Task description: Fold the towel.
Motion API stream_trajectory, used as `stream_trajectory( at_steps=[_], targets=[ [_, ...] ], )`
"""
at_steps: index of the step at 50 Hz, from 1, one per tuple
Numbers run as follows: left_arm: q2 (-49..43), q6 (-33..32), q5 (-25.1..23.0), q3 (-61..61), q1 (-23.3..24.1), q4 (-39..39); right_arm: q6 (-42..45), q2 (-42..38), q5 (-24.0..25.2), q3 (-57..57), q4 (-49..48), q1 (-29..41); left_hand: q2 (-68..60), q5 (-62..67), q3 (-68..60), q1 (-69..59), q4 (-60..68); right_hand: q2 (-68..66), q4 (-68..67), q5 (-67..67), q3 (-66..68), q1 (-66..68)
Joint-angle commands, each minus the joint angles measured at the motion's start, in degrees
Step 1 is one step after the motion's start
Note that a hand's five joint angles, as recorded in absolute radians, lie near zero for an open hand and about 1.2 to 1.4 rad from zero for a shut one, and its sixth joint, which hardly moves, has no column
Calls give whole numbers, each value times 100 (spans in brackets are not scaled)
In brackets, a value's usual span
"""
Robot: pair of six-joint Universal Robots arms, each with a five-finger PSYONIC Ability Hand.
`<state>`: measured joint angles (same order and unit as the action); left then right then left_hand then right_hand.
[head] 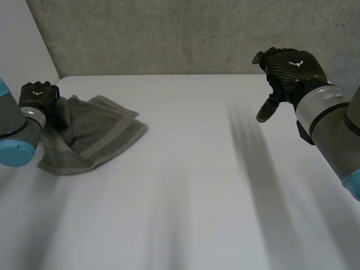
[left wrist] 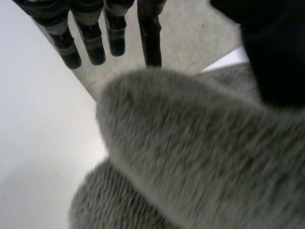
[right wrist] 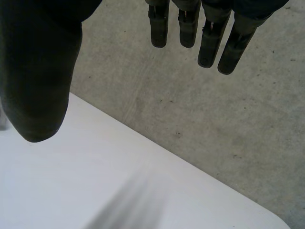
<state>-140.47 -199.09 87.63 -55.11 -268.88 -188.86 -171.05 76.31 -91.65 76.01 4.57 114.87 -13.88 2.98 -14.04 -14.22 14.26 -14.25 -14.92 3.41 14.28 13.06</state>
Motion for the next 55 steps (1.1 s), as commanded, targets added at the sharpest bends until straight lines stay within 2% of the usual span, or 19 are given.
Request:
stream_trajectory(
  at_steps=[1, 4, 5, 6, 8, 9, 15, 18, 20, 23, 30, 37, 38, 39, 40, 41, 44, 50, 55],
  targets=[
    [-428, -428, -1, 220, -95, 34, 10, -37, -2, 19, 0, 1, 232, -143, 248, 266, -270, 425, 492, -341, -428, -306],
    [-508, -569, -18, 246, -95, 51, 19, -37, -2, 19, 0, -8, -603, 692, -587, -569, 565, 425, 492, -341, -428, -306],
    [-534, -605, -53, 229, -95, 69, 19, -37, -2, 19, 0, -8, -2707, 2797, -2691, -2673, 2669, 425, 492, -341, -428, -306],
    [-534, -605, -53, 229, -95, 69, 54, -37, -2, 28, 0, 1, -2728, 2818, -2712, -2694, 2690, 425, 492, -341, -428, -306],
    [-526, -622, -53, 185, -86, 86, 71, -37, -2, 28, 0, -8, -6595, 6685, -6579, -6561, 6557, 425, 492, -341, -428, -306],
    [-499, -614, -45, 159, -77, 113, 89, -37, -2, 37, 0, -8, -6612, 6701, -6596, -6578, 6574, 425, 492, -341, -428, -306],
    [-279, -535, -36, 44, 160, 385, 89, -37, 7, 54, 0, -8, -6612, 6702, -6596, -6578, 6574, 425, 492, -341, -428, -306],
    [63, -376, -62, -175, 520, 614, 98, -37, 7, 54, 0, 1, -6612, 6702, -6596, -6578, 6574, 425, 492, -341, -428, -306],
    [501, 43, -88, -464, 931, 640, 98, -37, 7, 54, 0, -8, -6612, 6702, -6596, -6578, 6574, 425, 492, -341, -428, -306],
    [749, 353, -106, -606, 1144, 649, 142, -37, 7, 54, 0, -8, -6612, 6702, -6596, -6578, 6574, 425, 492, -341, -428, -306],
    [1776, 2336, -176, -1343, 2311, 684, 212, -28, 7, 45, 0, -17, -6612, 6702, -6596, -6578, 6574, 425, 492, -341, -428, -306],
    [1804, 3016, -378, -1793, 3254, 658, 221, -28, 7, 28, -9, -26, -6612, 6702, -6596, -6578, 6574, 425, 492, -341, -428, -306],
    [1743, 3025, -413, -1845, 3437, 658, 221, -28, 7, 28, -9, -26, -4666, 4755, -4650, -4632, 4628, 425, 492, -341, -428, -306],
    [1742, 3025, -414, -1845, 3438, 658, 221, -28, 7, 28, 0, -26, -4646, 4736, -4630, -4613, 4608, 425, 492, -341, -428, -306],
    [1646, 3034, -448, -1863, 3560, 675, 221, -28, 7, 28, 0, -26, -2381, 2471, -2365, -2348, 2343, 425, 492, -341, -428, -306],
    [1567, 3034, -475, -1854, 3657, 684, 221, -28, 7, 28, 0, -34, -1310, 1399, -1294, -1276, 1272, 425, 492, -341, -428, -306],
    [1522, 3034, -589, -1854, 3711, 693, 221, -28, 7, 28, 0, -26, 6, 83, 23, 40, -44, 425, 492, -341, -428, -306],
    [1601, 3043, -660, -1757, 3614, 693, 273, -19, 7, 37, 0, -26, 148, -58, 164, 182, -186, 425, 492, -341, -428, -306],
    [1847, 2981, -660, -1652, 3027, 675, 353, -19, 7, 54, 0, 1, 165, -75, 181, 198, -203, 425, 492, -341, -428, -306]
  ],
)
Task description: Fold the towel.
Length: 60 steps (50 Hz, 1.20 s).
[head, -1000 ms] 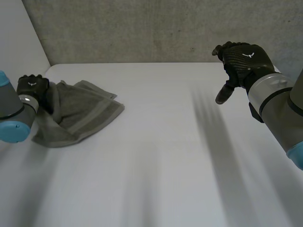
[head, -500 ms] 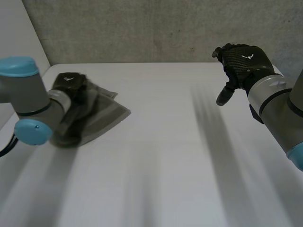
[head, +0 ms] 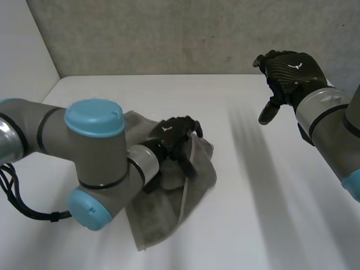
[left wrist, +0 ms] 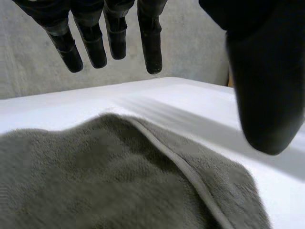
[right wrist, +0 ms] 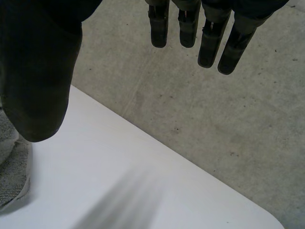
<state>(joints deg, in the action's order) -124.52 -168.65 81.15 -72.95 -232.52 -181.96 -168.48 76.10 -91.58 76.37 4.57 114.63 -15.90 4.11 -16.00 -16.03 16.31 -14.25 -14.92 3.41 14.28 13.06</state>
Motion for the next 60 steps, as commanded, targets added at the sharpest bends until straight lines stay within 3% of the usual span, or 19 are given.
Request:
stream_trajectory(
  at_steps=[1, 8, 15, 18, 20, 24, 28, 41, 51, 55, 56, 57, 58, 59, 60],
  targets=[
    [253, -63, -12, 132, -610, -15, 122, -7, 0, 27, 0, 33, 367, -187, 377, 379, -407, 425, 492, -341, -428, -306],
    [236, -71, -29, 404, -1242, 2, 166, -16, 149, 62, 8, 173, 283, -104, 293, 296, -324, 425, 492, -341, -428, -306],
    [-62, -351, -266, 484, -1296, -7, -10, -130, 360, 98, 228, 252, 266, -86, 276, 278, -306, 425, 492, -341, -428, -306],
    [-238, -816, -538, 493, -1287, -24, -625, -201, 255, 238, 237, 261, 299, -120, 310, 312, -340, 425, 492, -341, -428, -306],
    [-318, -1109, -689, 493, -1287, -50, -1508, -288, 167, 430, 228, 270, 299, -120, 310, 312, -340, 425, 492, -341, -428, -306],
    [-642, -1801, -1083, 676, -1269, -68, -2178, -437, 149, 633, 141, 366, 299, -120, 310, 312, -340, 425, 492, -341, -428, -306],
    [-969, -2084, -1225, 923, -1252, -68, -2628, -675, 141, 826, -166, 629, 299, -120, 310, 312, -340, 425, 492, -341, -428, -306],
    [-1979, -2620, -1339, 1943, -1225, -42, -2893, -1693, -149, 933, -844, 1280, 282, -103, 293, 295, -323, 425, 492, -341, -428, -306],
    [-2287, -2770, -1848, 2250, -1164, -15, -2884, -2337, -659, 660, -976, 1483, 199, -19, 209, 211, -239, 425, 492, -341, -428, -306],
    [-2331, -2770, -1919, 2312, -1138, 2, -2884, -2433, -721, 616, -1020, 1483, -256, 435, -245, -243, 215, -856, -788, 940, 853, 975],
    [-2348, -2770, -1937, 2338, -1120, 11, -2884, -2433, -721, 616, -1020, 1483, -872, 1051, -861, -859, 831, -862, -794, 946, 859, 981],
    [-2357, -2770, -1937, 2356, -1103, 20, -2884, -2424, -729, 625, -1037, 1483, -2127, 2306, -2117, -2114, 2086, -1645, -1577, 1729, 1642, 1764],
    [-2357, -2770, -1937, 2356, -1102, 20, -2884, -2416, -730, 642, -1072, 1483, -2140, 2319, -2129, -2127, 2099, -3052, -2984, 3136, 3048, 3171],
    [-2357, -2770, -1945, 2373, -1094, 29, -2884, -2416, -730, 642, -1073, 1483, -3838, 4018, -3828, -3826, 3798, -3066, -2998, 3150, 3062, 3185],
    [-2357, -2770, -1963, 2374, -1094, 11, -2884, -2390, -730, 651, -1125, 1474, -5321, 5500, -5310, -5308, 5280, -4565, -4497, 4649, 4561, 4684]
  ],
)
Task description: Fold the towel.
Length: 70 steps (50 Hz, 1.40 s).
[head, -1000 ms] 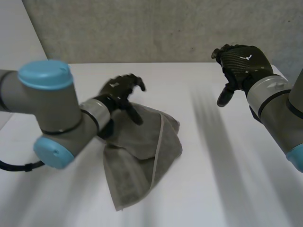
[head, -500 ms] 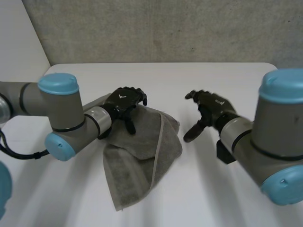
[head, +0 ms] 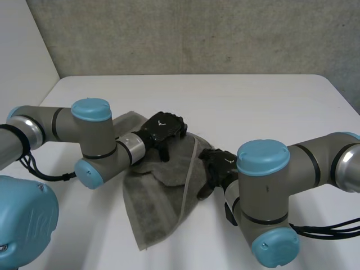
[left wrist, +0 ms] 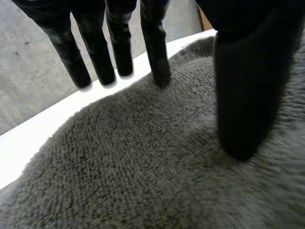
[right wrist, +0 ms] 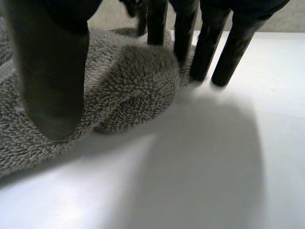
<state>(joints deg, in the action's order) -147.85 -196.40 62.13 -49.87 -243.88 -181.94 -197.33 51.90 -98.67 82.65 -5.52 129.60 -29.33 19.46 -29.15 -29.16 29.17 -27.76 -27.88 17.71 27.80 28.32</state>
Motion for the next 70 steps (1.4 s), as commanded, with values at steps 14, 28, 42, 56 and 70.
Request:
stream_trajectory(
  at_steps=[14, 28, 42, 56, 70],
  targets=[
    [-148, 49, 581, 1339, 16, -52, 1193, -205, 899, -2275, -161, -461, -5067, 5054, -5085, -5084, 5083, -5224, -5212, 5229, 5220, 5168],
    [1821, 1087, 2278, -32, -256, -210, 3235, -365, 2869, -5015, 507, -638, -5067, 5054, -5085, -5084, 5083, -5224, -5212, 5229, 5220, 5168],
    [3095, 1324, 1900, -4117, -159, -1755, 5811, -224, 3143, -2851, 1791, -365, -2440, 2427, -2458, -2457, 2456, -4692, -4680, 4697, 4688, 4636],
    [2876, 937, 1882, -4128, -458, -2442, 6145, 1138, 2695, -408, 1738, -427, 1406, -1419, 1388, 1389, -1390, -4759, -4747, 4764, 4755, 4703],
    [2111, 893, 1048, -3592, -98, -2697, 6013, 1596, 2537, 734, 727, -427, 1374, -1387, 1355, 1356, -1358, -975, -962, 979, 971, 919]
  ],
)
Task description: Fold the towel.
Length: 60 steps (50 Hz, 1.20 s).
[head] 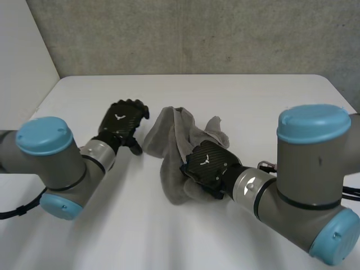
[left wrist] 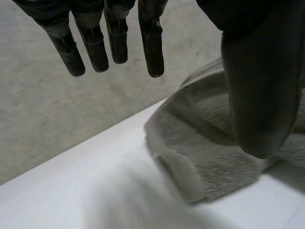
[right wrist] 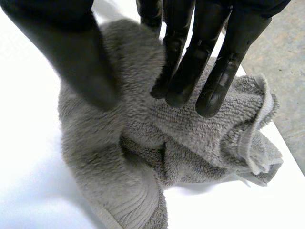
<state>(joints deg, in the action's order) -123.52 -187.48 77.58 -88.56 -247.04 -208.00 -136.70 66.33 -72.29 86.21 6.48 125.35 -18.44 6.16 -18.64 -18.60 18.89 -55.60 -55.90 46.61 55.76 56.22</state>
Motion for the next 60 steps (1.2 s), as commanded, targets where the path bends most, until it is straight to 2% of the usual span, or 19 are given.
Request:
stream_trajectory(
  at_steps=[1, 2, 8, 13, 19, 24, 31, 35, 41, 48, 52, 60],
  targets=[
    [-322, 1, -498, 277, 218, -92, -146, 213, -188, 466, -594, -2, 285, -56, 304, 300, -329, 3325, 3356, -3426, -3341, -3387],
    [-348, 1, -542, 330, 262, -153, -303, 284, -302, 528, -691, -2, 285, -56, 304, 300, -329, 4560, 4590, -4661, -4576, -4622],
    [-357, 1, -586, 400, 429, -530, -1105, 627, -620, 660, -771, -55, 268, -39, 288, 284, -312, 4560, 4590, -4661, -4576, -4622],
    [-410, 1, -848, 444, 464, -847, -2228, 1338, -620, 1081, -842, -747, 150, 78, 170, 166, -195, 4560, 4590, -4661, -4576, -4622],
    [-550, 1, -1254, 497, 455, -874, -2617, 1664, -602, 1416, -798, -1118, -119, 348, -99, -103, 75, 4560, 4590, -4661, -4576, -4622],
    [-586, 1, -1272, 445, 403, -874, -2652, 1814, -594, 1942, -780, -1443, -119, 348, -99, -103, 75, 4560, 4590, -4661, -4576, -4622],
    [-577, 1, -1280, 330, 218, -821, -2669, 1814, -567, 2417, -841, -1522, -119, 348, -99, -103, 75, 4320, 4350, -4421, -4336, -4382],
    [-577, 1, -1280, 313, 148, -813, -2678, 1779, -313, 2655, -859, -1531, -403, 631, -383, -387, 358, 3896, 3926, -3997, -3912, -3957],
    [-586, -8, -1280, 295, 113, -813, -2722, 1717, -137, 2787, -1044, -1646, -708, 936, -688, -692, 663, 4030, 4061, -4131, -4046, -4092],
    [-708, -191, -1280, 348, 113, -813, -3011, 1252, -128, 2735, -1614, -1602, -1330, 1559, -1310, -1314, 1285, 4333, 4363, -4434, -4349, -4394],
    [-814, -429, -1280, 409, 113, -795, -3144, 1023, -128, 2656, -1765, -1593, -1196, 1425, -1176, -1181, 1152, 4265, 4296, -4366, -4281, -4327],
    [-963, -482, -1289, 427, 113, -786, -3320, 487, -189, 2445, -2011, -1584, -693, 922, -674, -678, 649, 4047, 4077, -4148, -4063, -4109]
  ],
)
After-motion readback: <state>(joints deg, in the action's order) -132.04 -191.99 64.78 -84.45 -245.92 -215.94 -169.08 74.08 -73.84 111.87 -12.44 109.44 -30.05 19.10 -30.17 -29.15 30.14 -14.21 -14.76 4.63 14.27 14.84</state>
